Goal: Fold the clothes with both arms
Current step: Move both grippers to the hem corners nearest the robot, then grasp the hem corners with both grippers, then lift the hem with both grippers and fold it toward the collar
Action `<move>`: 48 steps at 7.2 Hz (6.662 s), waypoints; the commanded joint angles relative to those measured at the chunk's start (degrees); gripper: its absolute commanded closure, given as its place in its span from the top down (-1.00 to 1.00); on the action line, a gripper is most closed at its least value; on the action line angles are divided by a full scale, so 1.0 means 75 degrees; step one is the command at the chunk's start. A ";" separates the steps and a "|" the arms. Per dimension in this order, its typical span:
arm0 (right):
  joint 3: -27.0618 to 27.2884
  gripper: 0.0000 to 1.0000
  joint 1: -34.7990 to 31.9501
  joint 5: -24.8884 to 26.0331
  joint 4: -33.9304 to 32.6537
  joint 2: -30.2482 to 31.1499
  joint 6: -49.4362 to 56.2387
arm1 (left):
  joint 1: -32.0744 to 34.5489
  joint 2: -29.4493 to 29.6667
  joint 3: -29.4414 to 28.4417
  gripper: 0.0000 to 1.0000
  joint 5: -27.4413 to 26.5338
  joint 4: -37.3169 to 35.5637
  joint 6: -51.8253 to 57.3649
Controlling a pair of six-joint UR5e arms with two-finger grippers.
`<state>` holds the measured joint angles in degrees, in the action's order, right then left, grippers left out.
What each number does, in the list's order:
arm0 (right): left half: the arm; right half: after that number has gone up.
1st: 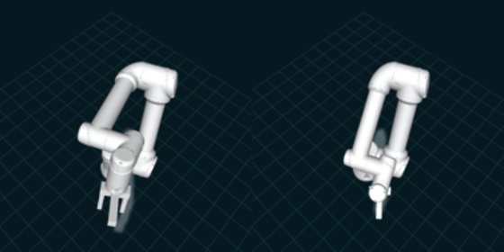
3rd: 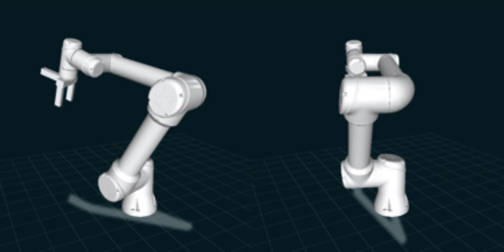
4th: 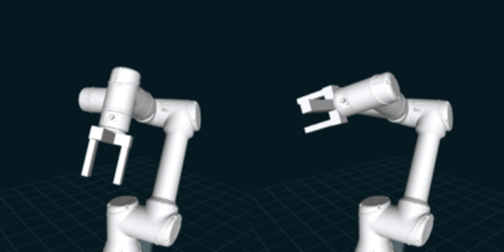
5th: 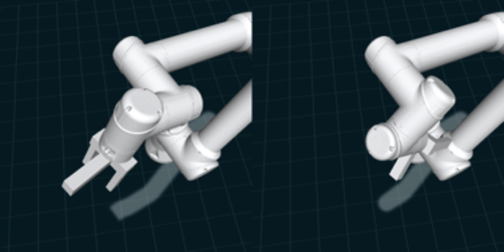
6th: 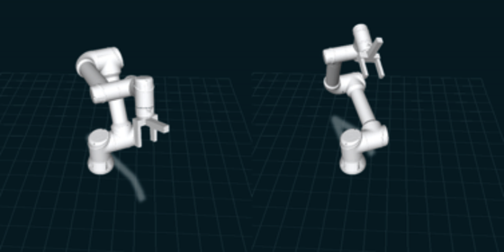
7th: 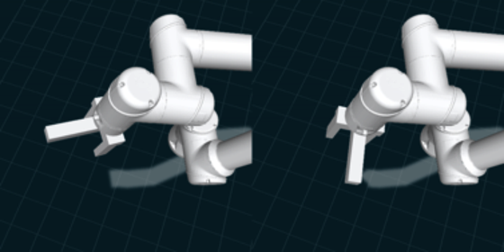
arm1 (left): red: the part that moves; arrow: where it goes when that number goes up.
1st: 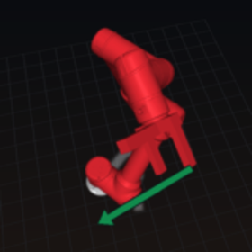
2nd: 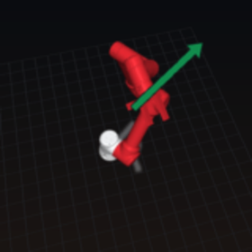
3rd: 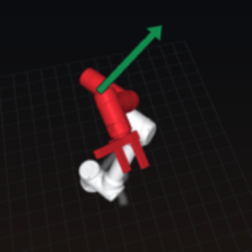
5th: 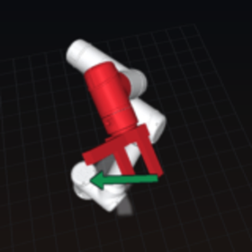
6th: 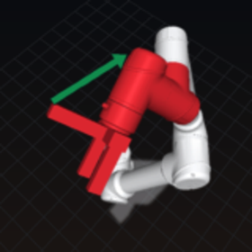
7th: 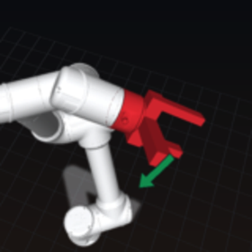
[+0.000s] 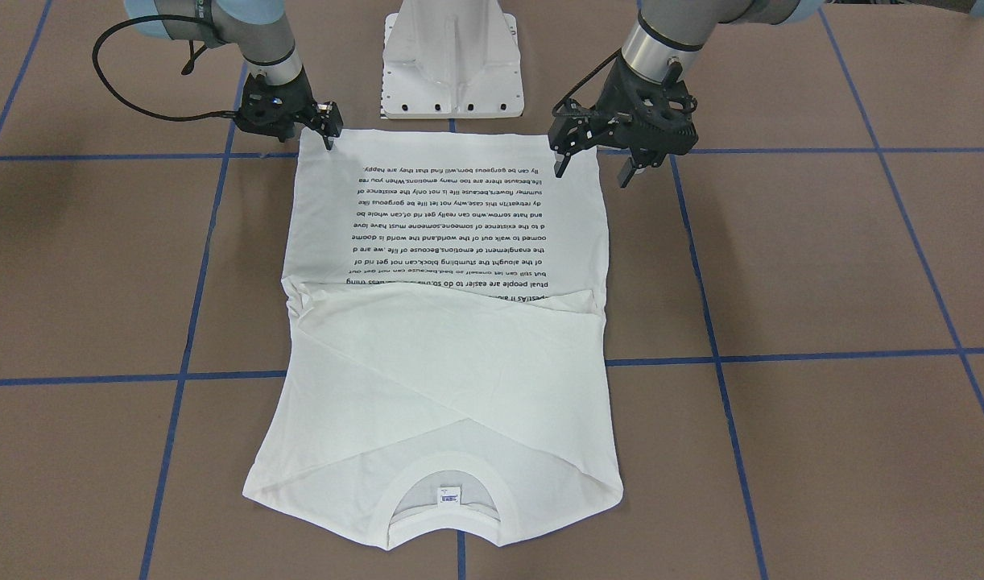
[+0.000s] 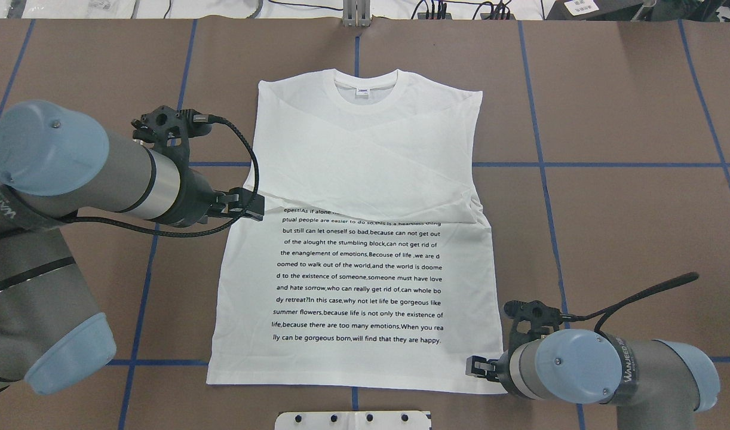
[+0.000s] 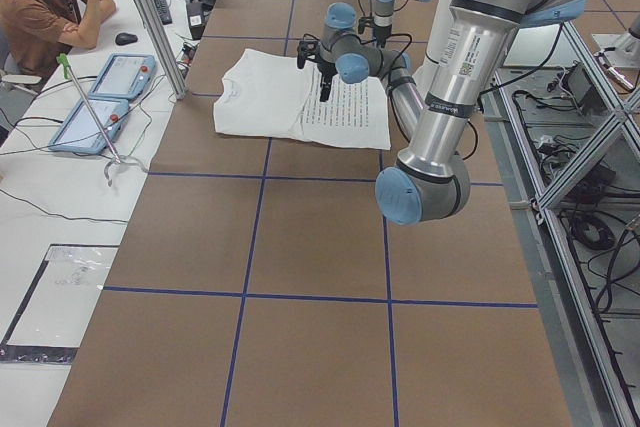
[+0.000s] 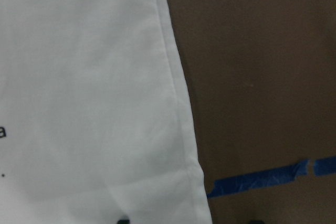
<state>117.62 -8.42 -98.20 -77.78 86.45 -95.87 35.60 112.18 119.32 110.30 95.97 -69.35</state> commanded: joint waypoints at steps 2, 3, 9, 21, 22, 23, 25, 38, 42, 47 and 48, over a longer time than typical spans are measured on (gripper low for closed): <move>0.0079 -0.70 -0.0003 -0.0043 -0.0012 0.0005 -0.0002 | 0.0000 -0.0004 -0.0041 1.00 -0.0012 0.0001 0.0000; 0.0102 -0.81 -0.0015 -0.0055 -0.0012 0.0005 0.0010 | 0.0000 -0.0004 -0.0053 0.99 -0.0012 0.0001 0.0000; 0.0617 -1.00 -0.0108 -0.0008 -0.0023 -0.0053 -0.0108 | -0.0093 -0.0202 -0.0054 1.00 -0.0047 -0.0023 -0.0139; 0.0606 -1.00 -0.0741 0.0004 0.0012 -0.0898 -0.0108 | -0.3211 -0.1880 -0.0638 0.62 -0.1090 0.1419 -0.3305; 0.0606 -1.00 -0.0741 0.0003 0.0012 -0.0898 -0.0108 | -0.3211 -0.1879 -0.0651 0.53 -0.1090 0.1419 -0.3305; 0.0629 -1.00 -0.0834 -0.0055 0.0012 -0.0909 -0.0108 | -0.3211 -0.1868 -0.0639 0.27 -0.1067 0.1419 -0.3316; 0.0688 -1.00 -0.0870 -0.0078 0.0012 -0.0909 -0.0108 | -0.3211 -0.1879 -0.0616 0.22 -0.1078 0.1419 -0.3316; 0.0793 -1.00 -0.0952 -0.0090 0.0012 -0.0898 -0.0108 | -0.3375 -0.1774 -0.0115 -1.00 -0.1055 0.1372 -0.3620; 0.1740 -1.00 -0.1337 -0.0859 0.0000 -0.0396 -0.0108 | -0.3281 -0.1868 0.1315 -1.00 -0.0985 0.0448 -0.4078; 0.2725 -1.00 -0.1632 -0.3310 0.0000 0.0530 -0.0108 | -0.3491 -0.1926 0.2755 -1.00 -0.0636 -0.1048 -0.4078; 0.2913 -1.00 -0.1643 -0.3615 0.0000 0.0729 -0.0108 | -0.3782 -0.1926 0.2910 -1.00 -0.0633 -0.1263 -0.4124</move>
<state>137.64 -20.63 -122.41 -77.78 89.90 -96.70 9.12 97.75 138.73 104.86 89.64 -100.02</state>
